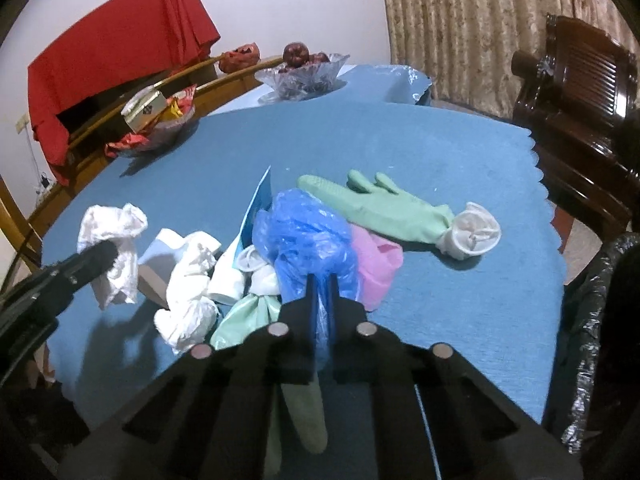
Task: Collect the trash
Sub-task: 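Grasp the white tissues with the left tool, then grasp the blue plastic bag with the right tool while the left tool holds the tissues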
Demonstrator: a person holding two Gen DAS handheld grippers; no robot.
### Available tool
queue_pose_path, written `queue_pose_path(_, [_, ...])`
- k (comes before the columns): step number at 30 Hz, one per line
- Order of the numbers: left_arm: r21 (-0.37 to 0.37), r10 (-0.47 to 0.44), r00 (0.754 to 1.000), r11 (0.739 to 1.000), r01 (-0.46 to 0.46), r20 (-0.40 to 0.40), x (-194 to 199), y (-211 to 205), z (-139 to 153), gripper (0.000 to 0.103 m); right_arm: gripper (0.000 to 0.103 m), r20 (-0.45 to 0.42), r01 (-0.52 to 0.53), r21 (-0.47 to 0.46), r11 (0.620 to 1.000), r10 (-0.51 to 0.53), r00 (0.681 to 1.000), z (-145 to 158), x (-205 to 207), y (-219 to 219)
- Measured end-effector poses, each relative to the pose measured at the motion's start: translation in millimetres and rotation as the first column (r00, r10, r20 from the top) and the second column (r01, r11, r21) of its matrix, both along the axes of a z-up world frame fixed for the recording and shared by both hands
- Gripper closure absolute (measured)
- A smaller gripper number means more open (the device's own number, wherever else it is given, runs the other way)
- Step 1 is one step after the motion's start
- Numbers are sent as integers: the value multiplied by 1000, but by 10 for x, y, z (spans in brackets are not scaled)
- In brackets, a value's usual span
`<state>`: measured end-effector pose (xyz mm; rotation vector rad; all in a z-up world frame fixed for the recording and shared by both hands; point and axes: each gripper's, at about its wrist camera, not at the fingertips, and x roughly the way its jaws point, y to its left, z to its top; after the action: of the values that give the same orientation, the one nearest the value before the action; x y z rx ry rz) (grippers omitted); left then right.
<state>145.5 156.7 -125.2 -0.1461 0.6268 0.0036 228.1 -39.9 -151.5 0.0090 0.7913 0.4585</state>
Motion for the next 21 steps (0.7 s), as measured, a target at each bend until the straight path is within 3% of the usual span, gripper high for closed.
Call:
queue_pose_path(11, [6, -37, 998, 999, 36, 48, -79, -161, 260, 94, 101, 104, 34, 38, 999, -38, 994, 509, -341, -296])
queue_pose_path(21, [12, -121, 987, 993, 121, 101, -117, -593, 538, 94, 101, 169, 105, 60, 993, -114, 979, 858, -578, -719])
